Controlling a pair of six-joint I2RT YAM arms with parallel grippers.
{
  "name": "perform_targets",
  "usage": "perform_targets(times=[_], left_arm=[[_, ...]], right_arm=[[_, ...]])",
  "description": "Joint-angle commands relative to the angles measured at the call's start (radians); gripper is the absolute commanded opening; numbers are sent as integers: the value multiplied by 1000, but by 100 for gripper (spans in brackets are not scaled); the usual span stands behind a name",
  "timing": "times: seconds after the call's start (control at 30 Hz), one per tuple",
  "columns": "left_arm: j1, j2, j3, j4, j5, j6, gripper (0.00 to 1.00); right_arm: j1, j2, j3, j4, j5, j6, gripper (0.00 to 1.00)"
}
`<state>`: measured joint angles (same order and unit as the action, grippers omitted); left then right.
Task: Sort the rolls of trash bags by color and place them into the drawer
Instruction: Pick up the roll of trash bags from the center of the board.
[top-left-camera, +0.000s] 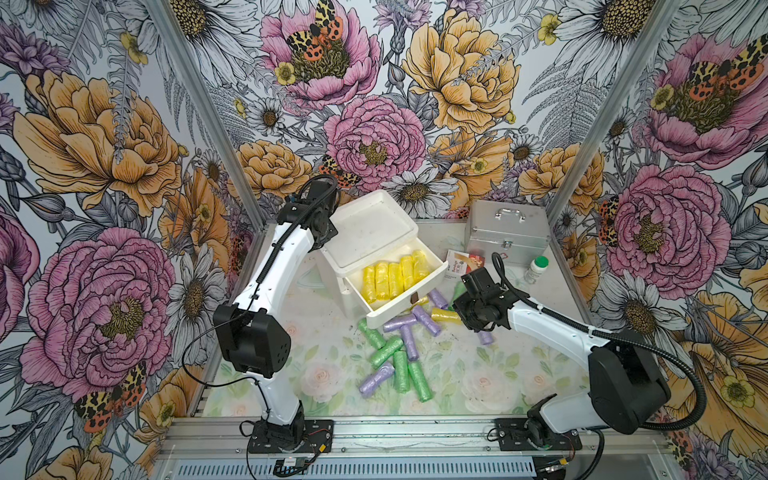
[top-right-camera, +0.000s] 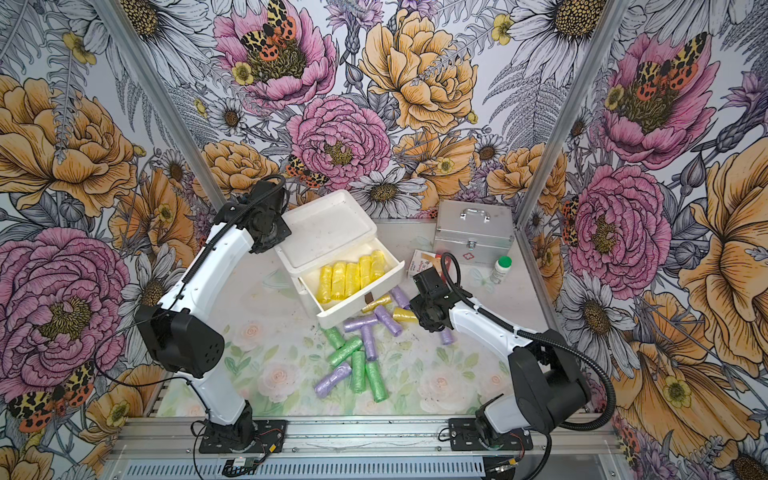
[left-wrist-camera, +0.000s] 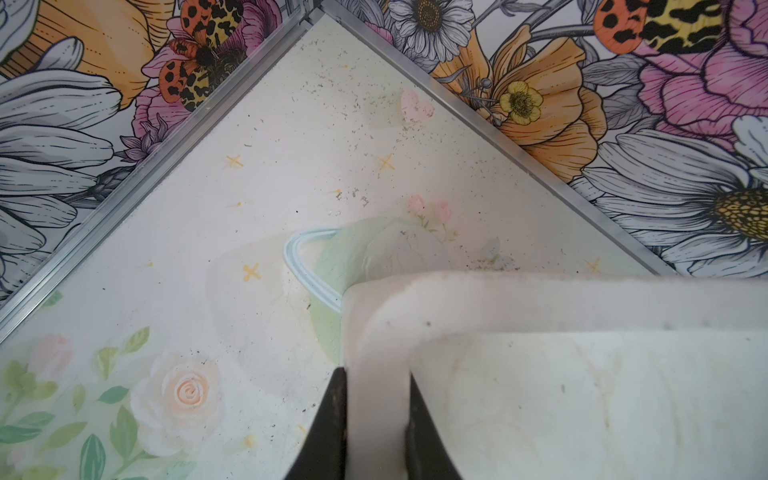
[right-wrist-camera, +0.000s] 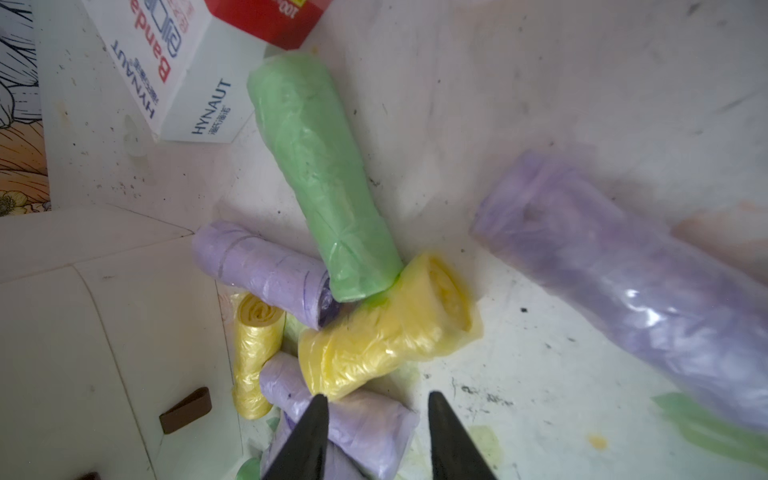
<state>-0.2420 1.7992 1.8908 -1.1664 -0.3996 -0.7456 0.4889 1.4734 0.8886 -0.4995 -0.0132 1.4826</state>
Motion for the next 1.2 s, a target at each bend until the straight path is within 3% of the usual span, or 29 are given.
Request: perform_targets(times=[0.0,0.8,1.17], left_arm=[[-20,112,-72,56,301,-133,0],[-10,112,-86,56,304,-115,0],[-10,113,-84,57,306,-118,0]], right_arm=[[16,44,34,52,-15,51,40],[18,199,45,73,35,58,36],[-24,219,71,73,58,0,47]])
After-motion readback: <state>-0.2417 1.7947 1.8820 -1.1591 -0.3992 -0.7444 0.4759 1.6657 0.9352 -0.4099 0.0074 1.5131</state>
